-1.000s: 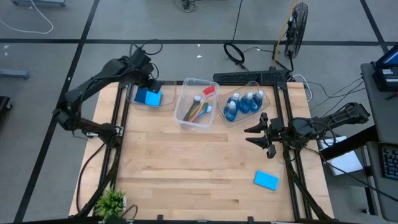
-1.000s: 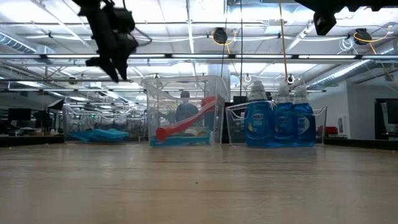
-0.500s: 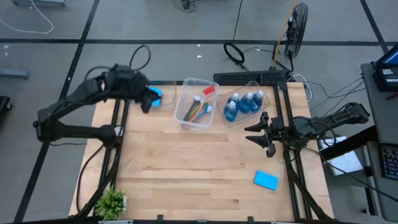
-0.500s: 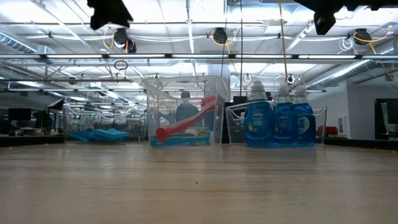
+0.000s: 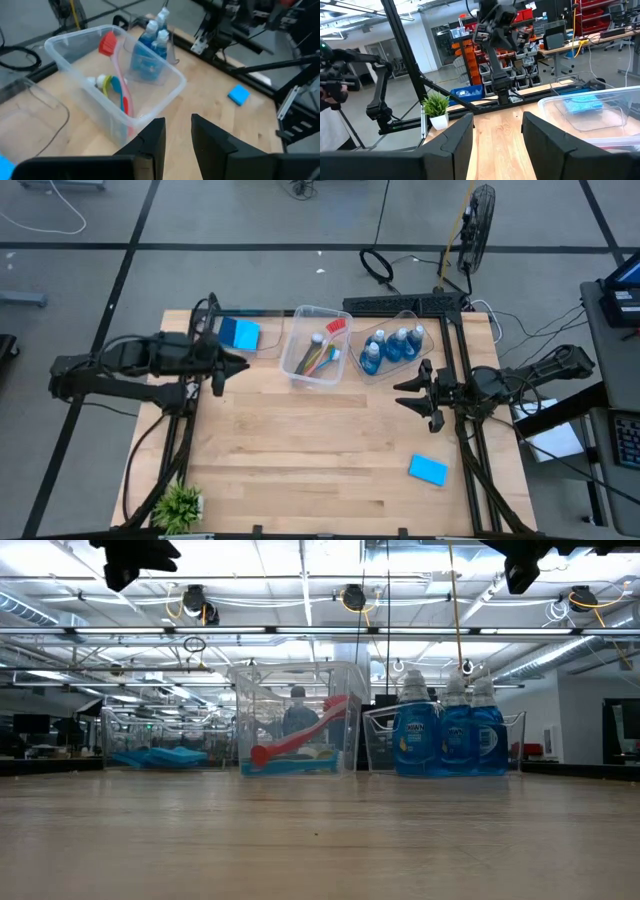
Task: Pick & Place Kitchen Sink Supplies
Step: Put the blue sponge into the left transparent bin
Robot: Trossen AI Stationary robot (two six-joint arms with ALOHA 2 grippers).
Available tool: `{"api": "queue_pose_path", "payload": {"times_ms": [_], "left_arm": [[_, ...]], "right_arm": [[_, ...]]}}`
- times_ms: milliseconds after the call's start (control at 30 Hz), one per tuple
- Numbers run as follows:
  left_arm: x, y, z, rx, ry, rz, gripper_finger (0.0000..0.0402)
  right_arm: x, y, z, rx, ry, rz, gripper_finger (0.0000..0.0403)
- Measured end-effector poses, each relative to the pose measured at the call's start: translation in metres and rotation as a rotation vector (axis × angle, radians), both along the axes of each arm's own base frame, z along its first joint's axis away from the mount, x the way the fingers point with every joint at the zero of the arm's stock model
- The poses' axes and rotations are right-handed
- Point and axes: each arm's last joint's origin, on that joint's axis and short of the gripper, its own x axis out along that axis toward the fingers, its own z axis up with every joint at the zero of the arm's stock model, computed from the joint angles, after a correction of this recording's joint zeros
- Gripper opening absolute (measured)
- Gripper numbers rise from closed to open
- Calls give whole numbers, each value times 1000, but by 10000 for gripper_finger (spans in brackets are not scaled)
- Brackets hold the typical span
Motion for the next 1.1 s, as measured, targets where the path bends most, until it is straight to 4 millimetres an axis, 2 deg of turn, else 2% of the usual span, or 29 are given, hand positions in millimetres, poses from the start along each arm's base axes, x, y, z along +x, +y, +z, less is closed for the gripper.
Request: {"api": "queue_pose_path", "payload": {"times_ms": [200, 467, 633, 800, 1100], "left_arm": [[-4, -11, -10, 21, -88, -16, 93], [2, -18, -26, 59, -90, -19, 93], [3, -21, -36, -4, -68, -25, 93], [3, -23, -38, -62, -62, -37, 93], [2, -33, -34, 128, -77, -136, 93]], "right_arm": [[0, 0, 0, 0, 1, 0, 156], [0, 0, -6, -15, 63, 3, 155], [-1, 0, -18, -45, 182, 3, 155], [-1, 0, -23, -63, 231, 13, 155], [-2, 4, -23, -88, 233, 158, 155]]}}
